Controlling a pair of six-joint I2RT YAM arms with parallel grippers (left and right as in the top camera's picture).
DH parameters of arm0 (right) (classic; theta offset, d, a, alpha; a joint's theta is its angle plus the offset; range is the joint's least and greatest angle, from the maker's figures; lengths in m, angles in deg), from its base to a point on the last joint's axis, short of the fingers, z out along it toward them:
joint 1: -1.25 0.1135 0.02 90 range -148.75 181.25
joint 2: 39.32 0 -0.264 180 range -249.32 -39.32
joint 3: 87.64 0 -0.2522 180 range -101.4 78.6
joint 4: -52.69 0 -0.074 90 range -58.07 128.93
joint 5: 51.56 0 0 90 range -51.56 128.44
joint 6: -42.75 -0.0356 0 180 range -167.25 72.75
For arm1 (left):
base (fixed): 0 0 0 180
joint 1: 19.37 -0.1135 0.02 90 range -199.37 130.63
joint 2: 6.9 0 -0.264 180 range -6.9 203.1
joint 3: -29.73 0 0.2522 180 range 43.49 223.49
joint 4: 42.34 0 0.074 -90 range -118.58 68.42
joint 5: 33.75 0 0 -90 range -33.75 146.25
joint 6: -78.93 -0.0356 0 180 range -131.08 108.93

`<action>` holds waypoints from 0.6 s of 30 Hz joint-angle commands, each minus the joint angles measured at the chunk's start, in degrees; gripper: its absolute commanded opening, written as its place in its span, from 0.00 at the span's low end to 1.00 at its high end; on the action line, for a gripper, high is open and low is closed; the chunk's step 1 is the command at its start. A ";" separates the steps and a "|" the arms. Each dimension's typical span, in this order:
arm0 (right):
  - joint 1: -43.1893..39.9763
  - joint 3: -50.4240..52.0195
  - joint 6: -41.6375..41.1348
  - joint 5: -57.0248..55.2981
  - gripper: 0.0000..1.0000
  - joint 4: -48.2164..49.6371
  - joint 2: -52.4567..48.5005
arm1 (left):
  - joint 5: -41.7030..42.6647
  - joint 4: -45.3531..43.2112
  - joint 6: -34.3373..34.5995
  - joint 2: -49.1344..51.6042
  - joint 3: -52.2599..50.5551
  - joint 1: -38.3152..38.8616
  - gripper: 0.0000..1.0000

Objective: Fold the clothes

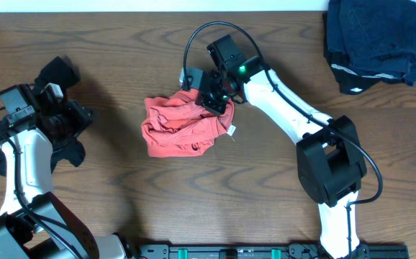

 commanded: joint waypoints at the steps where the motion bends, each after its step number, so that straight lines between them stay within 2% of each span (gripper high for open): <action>1: 1.03 -2.08 0.26 0.90 0.01 1.16 -1.11 | -0.42 0.13 -1.22 -0.94 1.09 0.17 0.40; 7: 3.34 -8.09 -0.83 0.87 0.01 2.34 -1.11 | -0.42 0.13 -1.22 -0.94 1.09 0.17 0.40; 18: 7.41 -8.17 -9.46 2.86 0.01 13.33 -5.01 | -0.42 0.13 -1.22 -0.94 1.07 0.17 0.41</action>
